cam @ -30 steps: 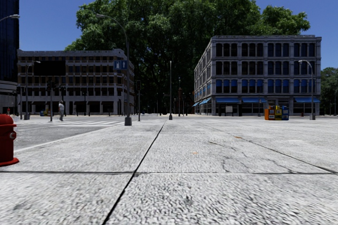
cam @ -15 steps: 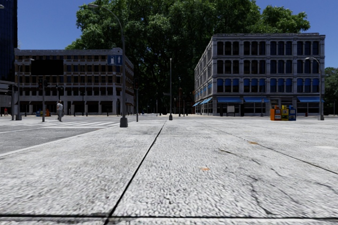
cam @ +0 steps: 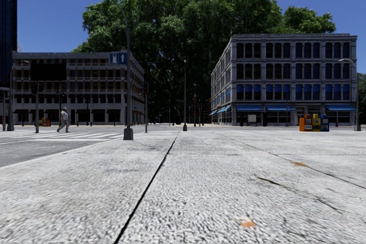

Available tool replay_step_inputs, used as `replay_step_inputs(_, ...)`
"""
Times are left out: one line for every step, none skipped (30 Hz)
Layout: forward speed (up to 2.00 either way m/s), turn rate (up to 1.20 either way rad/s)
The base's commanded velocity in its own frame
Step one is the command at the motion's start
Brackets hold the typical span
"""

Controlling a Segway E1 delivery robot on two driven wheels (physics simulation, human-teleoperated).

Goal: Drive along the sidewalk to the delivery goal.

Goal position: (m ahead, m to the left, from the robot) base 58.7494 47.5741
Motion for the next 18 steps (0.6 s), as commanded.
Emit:
replay_step_inputs(2.00, 0.00)
replay_step_inputs(2.00, 0.00)
replay_step_inputs(2.00, 0.00)
replay_step_inputs(2.00, 0.00)
replay_step_inputs(2.00, 0.00)
replay_step_inputs(2.00, 0.00)
replay_step_inputs(2.00, 0.00)
replay_step_inputs(2.00, 0.00)
replay_step_inputs(2.00, 0.00)
replay_step_inputs(2.00, 0.00)
replay_step_inputs(2.00, 0.00)
replay_step_inputs(2.00, 0.00)
replay_step_inputs(2.00, 0.00)
replay_step_inputs(2.00, 0.00)
replay_step_inputs(2.00, 0.00)
replay_step_inputs(2.00, 0.00)
replay_step_inputs(2.00, 0.00)
replay_step_inputs(2.00, 0.00)
